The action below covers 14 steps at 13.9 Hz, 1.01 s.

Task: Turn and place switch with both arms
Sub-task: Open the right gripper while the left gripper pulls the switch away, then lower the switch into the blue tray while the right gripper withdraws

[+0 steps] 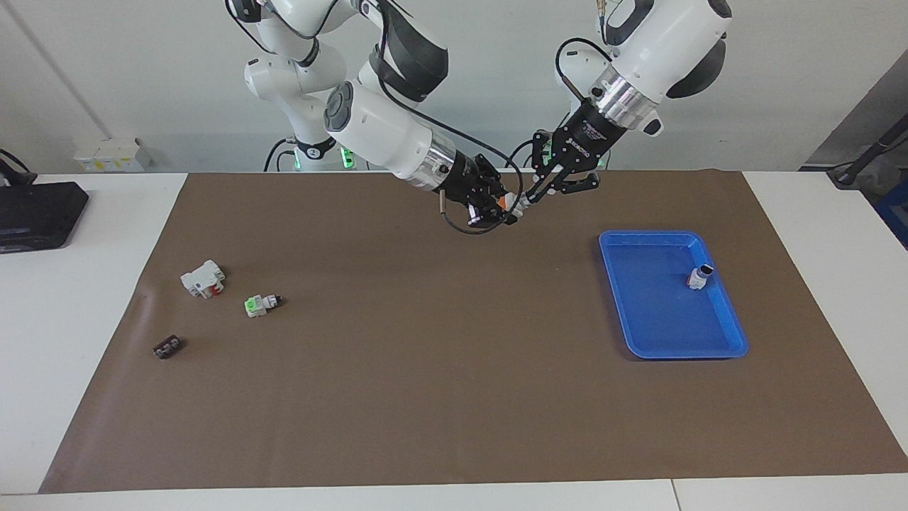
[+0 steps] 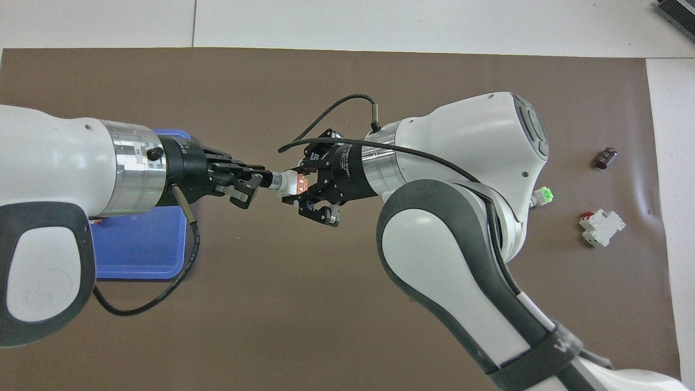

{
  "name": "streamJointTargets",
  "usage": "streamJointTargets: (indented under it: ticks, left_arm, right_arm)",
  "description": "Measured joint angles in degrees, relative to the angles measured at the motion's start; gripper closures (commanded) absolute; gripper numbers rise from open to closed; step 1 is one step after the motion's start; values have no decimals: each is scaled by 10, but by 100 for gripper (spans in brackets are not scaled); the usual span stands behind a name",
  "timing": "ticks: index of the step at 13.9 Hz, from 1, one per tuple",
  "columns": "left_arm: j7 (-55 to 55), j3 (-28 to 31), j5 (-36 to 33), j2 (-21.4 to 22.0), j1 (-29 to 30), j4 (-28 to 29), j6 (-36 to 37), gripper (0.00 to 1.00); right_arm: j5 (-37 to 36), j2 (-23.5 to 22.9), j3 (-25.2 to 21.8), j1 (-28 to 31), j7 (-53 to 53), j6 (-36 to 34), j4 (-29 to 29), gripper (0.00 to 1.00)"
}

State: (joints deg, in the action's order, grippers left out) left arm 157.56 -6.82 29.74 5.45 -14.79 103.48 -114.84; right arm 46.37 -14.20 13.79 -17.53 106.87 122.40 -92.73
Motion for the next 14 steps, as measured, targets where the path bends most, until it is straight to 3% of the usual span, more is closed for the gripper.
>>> streamJointTargets:
  ticks: [5,8,14]
  left_arm:
    - [-6,11,-119,2,25,40,2,100]
    - [-45,11,-164,19,33,85,-1,100]
    - [-360,16,-187,52,179,168,-44,100]
  right_arm:
    - [-7,38,-9,14,2,-22,8,0]
    - [-57,54,-9,14,-57,-62,8,0]
    - [-249,107,-11,59,-305,-200,7,0]
